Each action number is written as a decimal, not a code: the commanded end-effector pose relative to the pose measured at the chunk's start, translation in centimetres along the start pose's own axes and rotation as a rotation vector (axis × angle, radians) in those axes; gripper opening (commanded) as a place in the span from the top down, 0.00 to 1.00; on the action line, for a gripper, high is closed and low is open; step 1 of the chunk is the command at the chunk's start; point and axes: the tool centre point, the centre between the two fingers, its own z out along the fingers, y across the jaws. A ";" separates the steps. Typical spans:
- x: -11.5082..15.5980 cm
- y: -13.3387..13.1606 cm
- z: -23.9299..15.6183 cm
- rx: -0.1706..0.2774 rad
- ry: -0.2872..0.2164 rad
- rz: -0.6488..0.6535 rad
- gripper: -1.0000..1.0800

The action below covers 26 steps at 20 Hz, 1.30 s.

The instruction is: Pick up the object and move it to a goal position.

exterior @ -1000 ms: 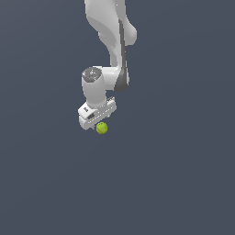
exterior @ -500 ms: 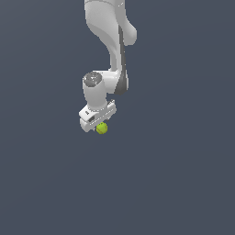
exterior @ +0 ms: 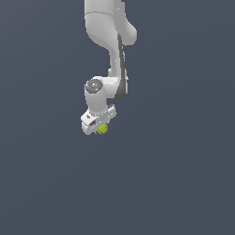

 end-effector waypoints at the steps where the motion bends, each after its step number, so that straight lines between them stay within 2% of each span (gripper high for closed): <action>1: 0.0 0.0 0.1 0.000 0.000 0.000 1.00; 15: 0.4 0.0 -0.7 -0.002 0.001 0.000 1.00; 26: 3.6 -0.2 -7.0 -0.001 0.001 0.000 1.00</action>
